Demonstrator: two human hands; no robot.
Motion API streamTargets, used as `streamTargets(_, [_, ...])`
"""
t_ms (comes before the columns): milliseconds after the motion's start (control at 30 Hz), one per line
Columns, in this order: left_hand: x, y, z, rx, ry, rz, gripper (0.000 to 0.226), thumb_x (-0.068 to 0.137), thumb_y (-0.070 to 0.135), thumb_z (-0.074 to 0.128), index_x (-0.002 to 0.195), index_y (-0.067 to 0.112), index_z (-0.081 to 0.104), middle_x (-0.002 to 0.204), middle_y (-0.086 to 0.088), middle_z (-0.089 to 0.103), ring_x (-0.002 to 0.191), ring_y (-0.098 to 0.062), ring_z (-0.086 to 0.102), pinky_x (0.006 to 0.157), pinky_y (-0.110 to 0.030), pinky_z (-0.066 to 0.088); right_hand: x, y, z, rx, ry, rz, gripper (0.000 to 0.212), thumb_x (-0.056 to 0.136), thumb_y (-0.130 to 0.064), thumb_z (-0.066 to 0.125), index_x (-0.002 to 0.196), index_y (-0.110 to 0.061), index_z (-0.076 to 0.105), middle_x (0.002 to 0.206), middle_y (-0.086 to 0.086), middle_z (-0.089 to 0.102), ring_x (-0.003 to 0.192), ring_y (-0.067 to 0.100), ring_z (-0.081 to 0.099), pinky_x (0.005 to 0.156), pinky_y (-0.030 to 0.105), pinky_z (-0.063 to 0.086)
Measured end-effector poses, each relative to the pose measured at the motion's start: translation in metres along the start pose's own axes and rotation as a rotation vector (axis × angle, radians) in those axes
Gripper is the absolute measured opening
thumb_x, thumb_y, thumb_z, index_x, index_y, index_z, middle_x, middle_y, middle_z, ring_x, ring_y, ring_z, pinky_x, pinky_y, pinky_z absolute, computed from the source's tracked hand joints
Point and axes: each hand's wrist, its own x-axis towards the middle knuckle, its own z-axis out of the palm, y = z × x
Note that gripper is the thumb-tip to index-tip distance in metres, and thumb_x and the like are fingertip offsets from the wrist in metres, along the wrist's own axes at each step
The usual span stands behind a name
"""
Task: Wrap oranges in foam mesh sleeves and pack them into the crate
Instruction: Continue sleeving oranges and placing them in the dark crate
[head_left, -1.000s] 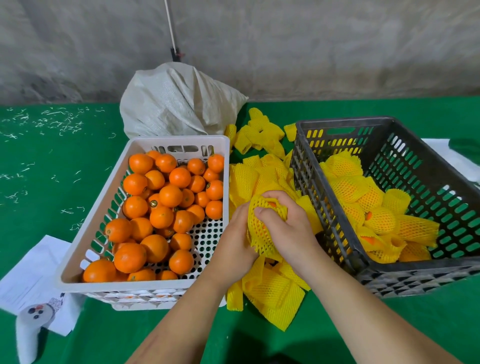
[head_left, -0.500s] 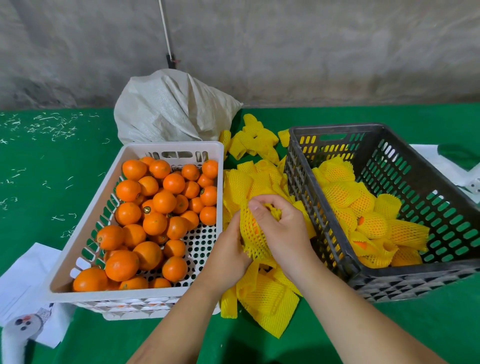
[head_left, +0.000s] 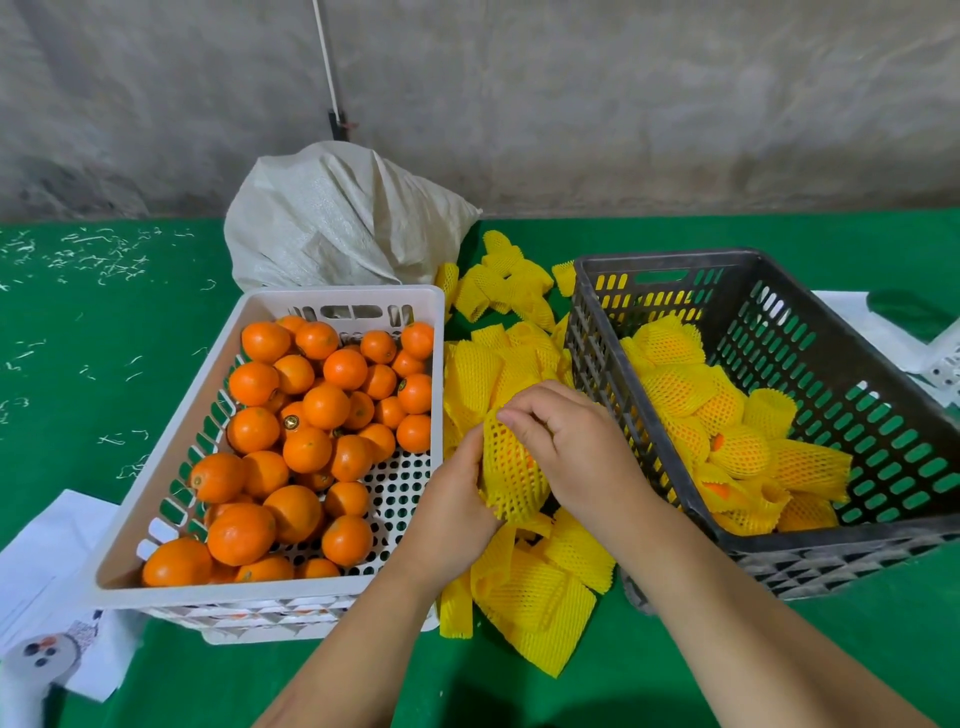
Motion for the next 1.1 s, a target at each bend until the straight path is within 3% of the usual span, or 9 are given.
streamTargets(333, [0.0,-0.003,-0.004,-0.034,-0.085,-0.007,0.078,0.091,0.024,0.083,0.156,0.031,0.04,0.144,0.02,0.058,0.131,-0.004,0.059,0.105,-0.026,0.052,0.014,0.014,-0.008,0.11,0.065,0.086,0.016,0.103,-0.03,0.056,0.099,-0.016,0.064,0.088,-0.008,0.058,0.083,0.009,0.056,0.071,0.028,0.043])
streamTargets(400, [0.001,-0.003,-0.003,-0.054,-0.053,-0.011,0.074,0.093,0.019,0.082,0.155,0.029,0.043,0.141,0.019,0.061,0.129,-0.005,0.061,0.104,-0.029,0.054,0.008,0.011,-0.008,0.305,0.065,0.234,0.028,0.097,-0.051,0.058,0.11,-0.026,0.062,0.103,-0.006,0.063,0.095,0.007,0.06,0.078,0.028,0.049])
streamTargets(500, [0.001,-0.002,-0.005,-0.087,0.016,0.008,0.067,0.096,0.019,0.078,0.154,0.03,0.045,0.141,0.012,0.063,0.128,-0.01,0.062,0.104,-0.037,0.055,-0.006,0.006,0.001,0.641,-0.194,0.46,0.065,0.071,-0.087,0.059,0.128,-0.057,0.051,0.129,-0.019,0.06,0.113,0.004,0.062,0.09,0.029,0.055])
streamTargets(567, [0.001,-0.002,-0.005,-0.108,0.018,0.024,0.064,0.097,0.023,0.076,0.153,0.033,0.048,0.142,0.008,0.063,0.131,-0.014,0.061,0.106,-0.042,0.054,-0.012,0.008,0.008,0.714,-0.236,0.465,0.053,0.071,-0.076,0.071,0.119,-0.057,0.057,0.112,-0.023,0.069,0.102,0.001,0.069,0.075,0.023,0.059])
streamTargets(733, [0.002,0.0,-0.002,-0.071,-0.005,0.032,0.073,0.085,0.022,0.077,0.148,0.044,0.049,0.141,0.015,0.06,0.133,-0.007,0.057,0.108,-0.031,0.051,-0.014,0.017,0.01,0.85,-0.061,0.564,0.042,0.077,-0.072,0.069,0.115,-0.057,0.06,0.105,-0.025,0.07,0.096,0.003,0.071,0.07,0.028,0.061])
streamTargets(867, [0.002,-0.002,-0.004,0.054,-0.074,0.038,0.077,0.084,0.039,0.077,0.148,0.057,0.04,0.127,0.019,0.056,0.122,-0.002,0.058,0.096,-0.019,0.049,-0.015,0.018,0.012,0.713,0.144,0.465,0.039,0.103,-0.045,0.053,0.101,-0.009,0.069,0.096,0.02,0.069,0.091,0.036,0.068,0.073,0.056,0.056])
streamTargets(933, [0.002,-0.002,-0.003,0.114,-0.133,0.042,0.089,0.081,0.041,0.078,0.153,0.059,0.03,0.134,0.02,0.05,0.124,0.002,0.055,0.095,-0.021,0.051,-0.014,0.018,0.011,0.665,0.16,0.432,0.043,0.106,-0.039,0.052,0.098,0.001,0.066,0.092,0.031,0.062,0.084,0.044,0.064,0.068,0.057,0.053])
streamTargets(1000, [0.004,0.0,-0.002,0.093,-0.167,0.039,0.098,0.081,0.034,0.083,0.157,0.055,0.025,0.144,0.023,0.047,0.13,0.003,0.053,0.099,-0.022,0.052,-0.012,0.018,0.01,0.654,0.137,0.418,0.04,0.105,-0.039,0.054,0.096,-0.003,0.07,0.089,0.028,0.065,0.085,0.044,0.065,0.069,0.054,0.055])
streamTargets(1100, [0.005,0.001,-0.003,-0.122,-0.143,0.02,0.084,0.087,0.019,0.086,0.155,0.035,0.04,0.144,0.014,0.058,0.131,-0.009,0.059,0.102,-0.024,0.052,-0.006,0.017,0.003,0.648,0.073,0.4,0.03,0.103,-0.04,0.057,0.1,-0.021,0.079,0.096,0.009,0.073,0.096,0.026,0.071,0.084,0.048,0.058])
